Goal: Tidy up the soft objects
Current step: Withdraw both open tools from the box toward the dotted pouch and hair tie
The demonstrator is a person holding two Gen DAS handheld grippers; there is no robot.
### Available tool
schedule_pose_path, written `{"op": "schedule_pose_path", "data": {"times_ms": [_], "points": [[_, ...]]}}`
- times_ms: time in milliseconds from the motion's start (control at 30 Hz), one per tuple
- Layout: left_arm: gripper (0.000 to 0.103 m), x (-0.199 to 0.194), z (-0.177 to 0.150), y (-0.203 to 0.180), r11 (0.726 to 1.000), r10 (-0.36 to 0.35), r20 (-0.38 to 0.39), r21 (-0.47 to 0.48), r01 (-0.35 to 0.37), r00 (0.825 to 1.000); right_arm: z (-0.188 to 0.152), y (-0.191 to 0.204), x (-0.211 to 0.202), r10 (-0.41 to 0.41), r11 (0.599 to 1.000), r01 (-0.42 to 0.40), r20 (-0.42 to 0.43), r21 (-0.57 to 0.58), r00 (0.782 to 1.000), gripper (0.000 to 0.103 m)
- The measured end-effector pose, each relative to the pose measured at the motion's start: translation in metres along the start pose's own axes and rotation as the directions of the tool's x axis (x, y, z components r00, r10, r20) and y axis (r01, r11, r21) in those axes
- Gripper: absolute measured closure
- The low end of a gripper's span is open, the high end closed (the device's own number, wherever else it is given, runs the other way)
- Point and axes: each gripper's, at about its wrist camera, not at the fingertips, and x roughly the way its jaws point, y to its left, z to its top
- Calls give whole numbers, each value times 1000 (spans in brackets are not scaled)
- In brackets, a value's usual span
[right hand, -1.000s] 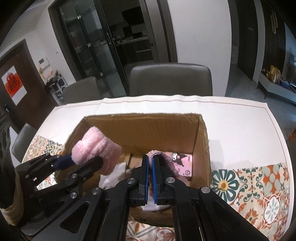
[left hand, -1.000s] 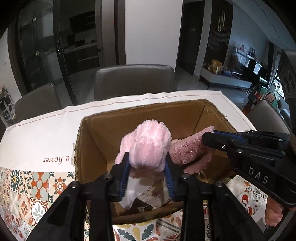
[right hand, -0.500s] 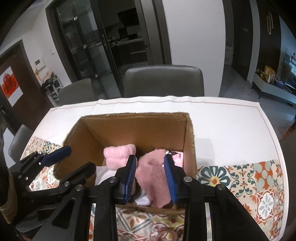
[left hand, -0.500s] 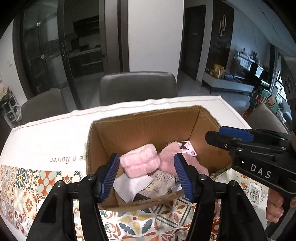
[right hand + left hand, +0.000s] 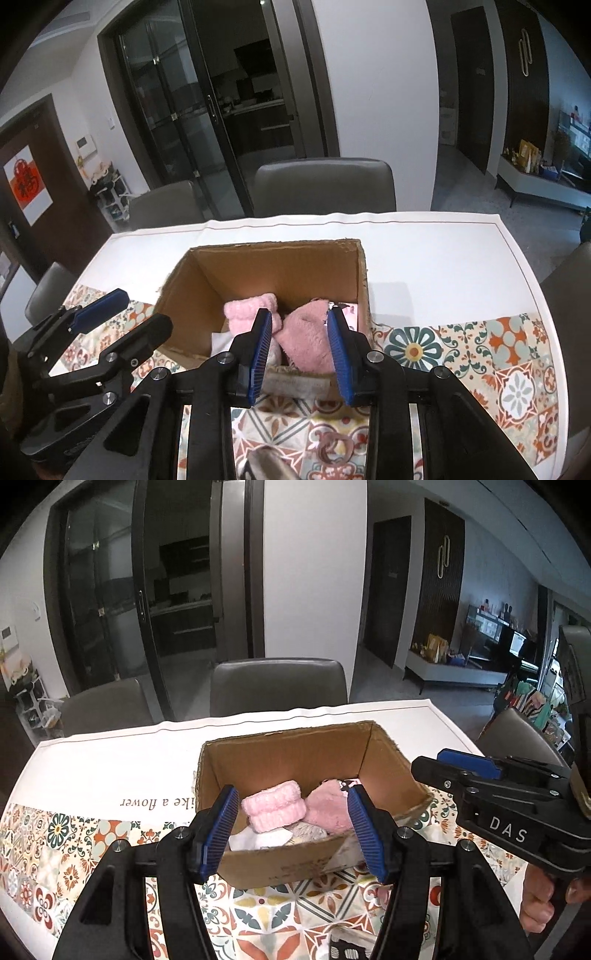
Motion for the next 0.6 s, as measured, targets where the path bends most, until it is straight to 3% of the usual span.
{"op": "schedule_pose_path", "data": {"times_ms": [600], "points": [[41, -42, -31, -23, 1000, -14, 16, 7, 14, 1000, -33, -2, -50, 14, 1000, -14, 33, 3, 999, 70]]}}
